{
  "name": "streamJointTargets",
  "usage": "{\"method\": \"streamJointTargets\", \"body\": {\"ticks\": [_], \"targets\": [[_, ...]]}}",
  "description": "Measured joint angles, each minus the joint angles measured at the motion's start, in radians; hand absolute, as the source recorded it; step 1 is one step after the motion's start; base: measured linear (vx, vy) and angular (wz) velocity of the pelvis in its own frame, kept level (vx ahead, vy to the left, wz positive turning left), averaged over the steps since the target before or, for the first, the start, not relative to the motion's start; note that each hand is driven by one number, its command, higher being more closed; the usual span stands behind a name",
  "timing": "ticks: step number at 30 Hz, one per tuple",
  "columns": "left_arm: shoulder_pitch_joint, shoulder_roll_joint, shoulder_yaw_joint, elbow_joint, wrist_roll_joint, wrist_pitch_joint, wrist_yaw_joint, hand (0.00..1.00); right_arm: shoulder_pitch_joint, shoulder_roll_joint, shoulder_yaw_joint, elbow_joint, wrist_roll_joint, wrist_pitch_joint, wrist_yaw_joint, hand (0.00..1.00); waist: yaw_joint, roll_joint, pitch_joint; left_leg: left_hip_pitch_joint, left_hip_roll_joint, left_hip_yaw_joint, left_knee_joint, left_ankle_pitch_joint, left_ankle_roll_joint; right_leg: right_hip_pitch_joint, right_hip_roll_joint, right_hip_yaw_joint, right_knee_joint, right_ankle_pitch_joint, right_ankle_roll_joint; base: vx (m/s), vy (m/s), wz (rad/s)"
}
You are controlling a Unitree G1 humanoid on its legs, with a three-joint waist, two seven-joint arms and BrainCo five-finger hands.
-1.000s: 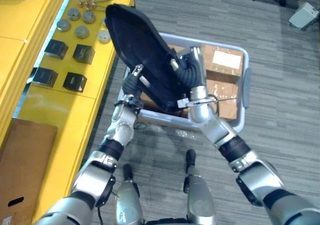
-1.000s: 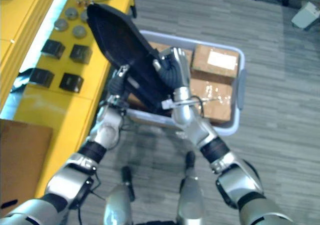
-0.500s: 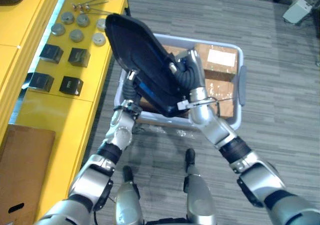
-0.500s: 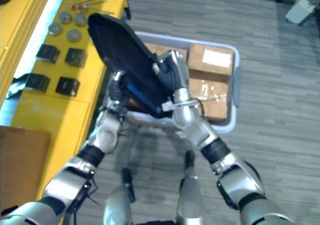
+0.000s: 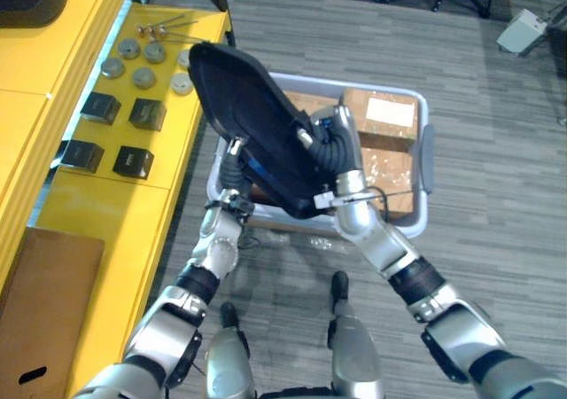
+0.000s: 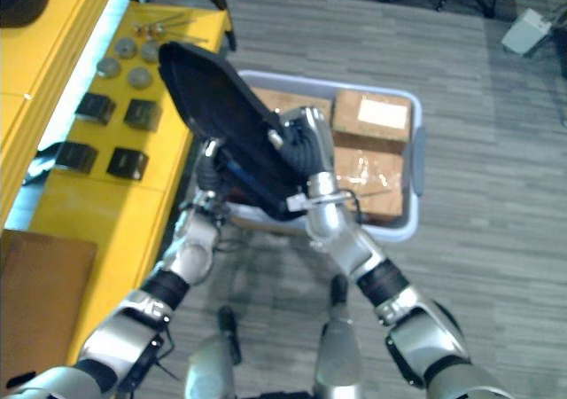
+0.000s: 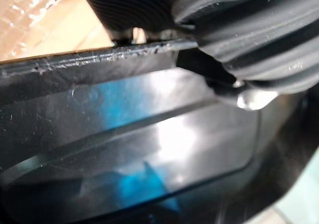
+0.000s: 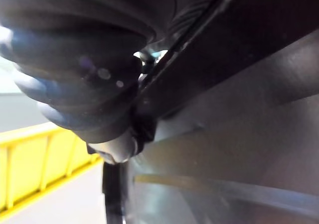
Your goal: Walk over and take plastic housings, then place them on the shelf
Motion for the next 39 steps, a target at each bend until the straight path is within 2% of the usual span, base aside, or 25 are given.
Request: {"method": "streamJointTargets", "body": {"ticks": [5,9,12,13,14,16,17,22,24,29,33,34,37,39], "targets": [[0.044,-0.027,0.003,-0.040,0.092,-0.010,0.080,1.00,0.043,0.003,-0.016,-0.007,0.021,0.016,0.006,0.00,0.019,0.023,-0.015,0.011,0.000,-0.002,0.000,-0.004,0.001,0.016,0.000,-0.003,-0.003,-0.002,-0.002,0.00,0.006,0.01],[0.103,-0.039,0.007,-0.109,0.257,-0.009,0.218,1.00,0.089,0.004,-0.020,-0.007,0.045,0.032,0.010,0.00,0.027,0.039,-0.046,0.021,0.001,-0.003,-0.002,-0.008,0.000,0.033,0.000,-0.011,-0.013,-0.002,-0.002,0.00,0.018,0.02],[0.132,-0.056,0.015,-0.145,0.460,0.008,0.365,1.00,0.142,0.005,-0.057,-0.008,0.051,0.060,0.028,0.00,0.044,0.038,-0.065,0.039,0.001,-0.009,-0.003,-0.010,-0.001,0.063,0.000,-0.021,-0.024,-0.002,-0.001,0.00,0.024,0.06],[0.138,-0.059,0.016,-0.148,0.491,0.009,0.387,1.00,0.150,0.005,-0.060,-0.008,0.058,0.065,0.028,0.00,0.047,0.038,-0.068,0.043,0.001,-0.011,-0.003,-0.012,-0.001,0.069,0.001,-0.023,-0.025,-0.003,-0.001,-0.02,0.017,0.04],[0.166,-0.065,0.026,-0.172,0.584,0.018,0.449,1.00,0.164,0.012,-0.066,-0.009,0.068,0.068,0.028,0.00,0.048,0.034,-0.085,0.044,0.001,-0.011,-0.003,-0.013,-0.001,0.069,0.001,-0.023,-0.027,-0.006,-0.003,0.00,0.000,0.00],[0.187,-0.065,0.033,-0.178,0.686,0.038,0.518,1.00,0.181,0.019,-0.072,-0.022,0.073,0.068,0.027,0.00,0.052,0.030,-0.099,0.050,0.002,-0.010,-0.005,-0.014,-0.001,0.075,0.002,-0.023,-0.029,-0.007,-0.005,0.00,0.000,0.00],[0.206,-0.065,0.035,-0.178,0.776,0.062,0.577,1.00,0.204,0.026,-0.076,-0.051,0.086,0.069,0.023,0.00,0.055,0.029,-0.110,0.059,0.004,-0.010,-0.006,-0.016,-0.002,0.085,0.004,-0.025,-0.033,-0.007,-0.004,0.00,0.000,0.00],[0.269,-0.065,0.039,-0.178,0.946,0.089,0.695,1.00,0.263,0.039,-0.097,-0.161,0.088,0.061,-0.025,0.00,0.069,0.013,-0.141,0.093,0.011,0.000,-0.024,-0.017,-0.004,0.111,0.010,-0.023,-0.043,-0.007,-0.004,0.00,0.002,-0.02],[0.301,-0.066,0.055,-0.178,1.022,0.096,0.748,1.00,0.301,0.044,-0.117,-0.198,0.111,0.052,-0.043,0.00,0.071,-0.004,-0.158,0.109,0.015,0.003,-0.039,-0.018,-0.005,0.121,0.015,-0.023,-0.048,-0.017,-0.008,0.00,0.002,-0.02],[0.345,-0.066,0.091,-0.187,1.099,0.126,0.857,1.00,0.379,0.051,-0.170,-0.256,0.178,0.025,-0.064,0.00,0.070,-0.024,-0.176,0.130,0.016,0.009,-0.057,-0.014,-0.010,0.130,0.016,-0.022,-0.049,-0.021,-0.007,0.01,0.013,-0.02],[0.415,-0.100,0.145,-0.230,1.131,0.128,0.910,1.00,0.469,0.063,-0.213,-0.287,0.288,-0.006,-0.058,0.00,0.071,-0.021,-0.202,0.161,0.020,0.026,-0.085,-0.007,-0.020,0.135,0.024,-0.011,-0.049,-0.022,-0.002,0.05,0.028,-0.09],[0.435,-0.111,0.163,-0.238,1.130,0.125,0.924,1.00,0.523,0.071,-0.249,-0.309,0.348,-0.034,-0.037,0.00,0.069,-0.019,-0.213,0.163,0.021,0.030,-0.089,-0.007,-0.020,0.134,0.024,-0.008,-0.049,-0.023,0.000,0.06,0.041,-0.09],[0.459,-0.117,0.194,-0.265,1.130,0.120,0.926,1.00,0.605,0.078,-0.310,-0.326,0.430,-0.068,-0.005,0.00,0.069,-0.020,-0.217,0.175,0.021,0.040,-0.096,-0.007,-0.020,0.134,0.026,0.000,-0.049,-0.024,0.001,0.03,0.034,-0.10],[0.516,-0.116,0.233,-0.337,1.130,0.087,0.927,1.00,0.704,0.089,-0.381,-0.326,0.502,-0.097,0.037,0.00,0.066,-0.020,-0.222,0.195,0.020,0.060,-0.109,-0.008,-0.021,0.136,0.026,0.011,-0.049,-0.028,0.004,0.02,0.031,-0.17]]}}
